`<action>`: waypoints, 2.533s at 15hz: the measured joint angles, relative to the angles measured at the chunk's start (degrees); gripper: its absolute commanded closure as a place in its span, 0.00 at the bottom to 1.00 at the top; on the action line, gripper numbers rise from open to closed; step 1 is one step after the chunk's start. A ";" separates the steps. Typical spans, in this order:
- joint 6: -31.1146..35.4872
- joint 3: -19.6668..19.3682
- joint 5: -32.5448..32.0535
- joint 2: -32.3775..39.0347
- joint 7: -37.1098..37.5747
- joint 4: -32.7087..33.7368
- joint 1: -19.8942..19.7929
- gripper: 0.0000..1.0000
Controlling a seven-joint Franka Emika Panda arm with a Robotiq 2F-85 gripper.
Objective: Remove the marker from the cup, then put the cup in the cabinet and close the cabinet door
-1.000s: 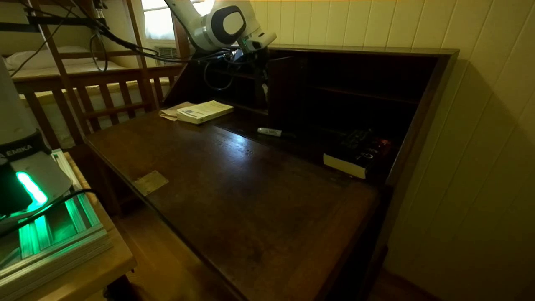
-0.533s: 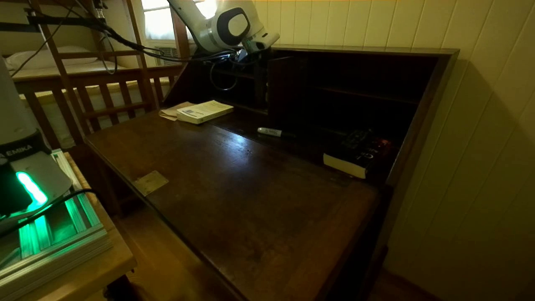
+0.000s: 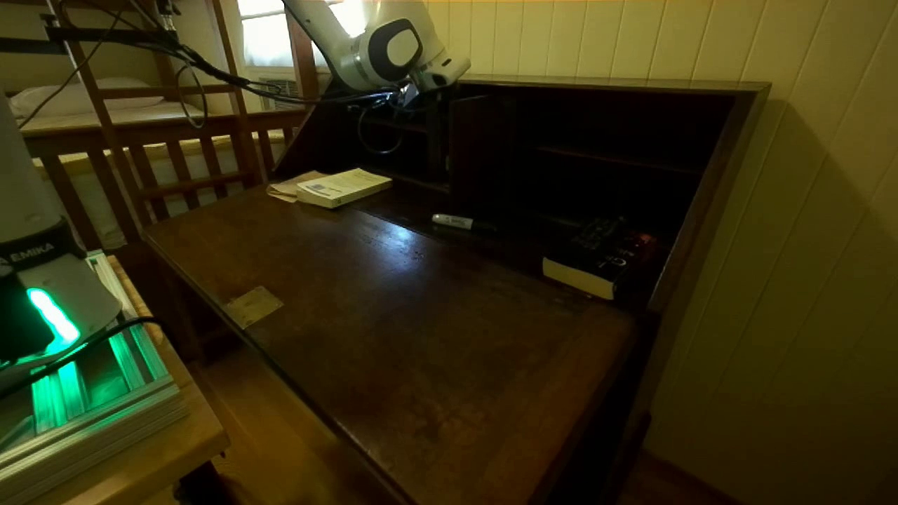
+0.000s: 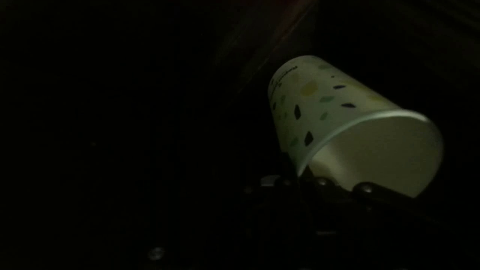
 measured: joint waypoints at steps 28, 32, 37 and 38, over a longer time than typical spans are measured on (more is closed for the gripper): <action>9.54 -3.31 -0.46 1.61 -0.84 -1.66 3.77 0.04; 13.20 -7.62 -1.09 1.50 -1.74 -3.66 7.62 0.04; 16.46 -12.99 -1.21 1.38 -3.29 -6.24 12.67 0.03; 16.75 -13.50 -1.21 1.19 -3.75 -6.66 13.18 0.04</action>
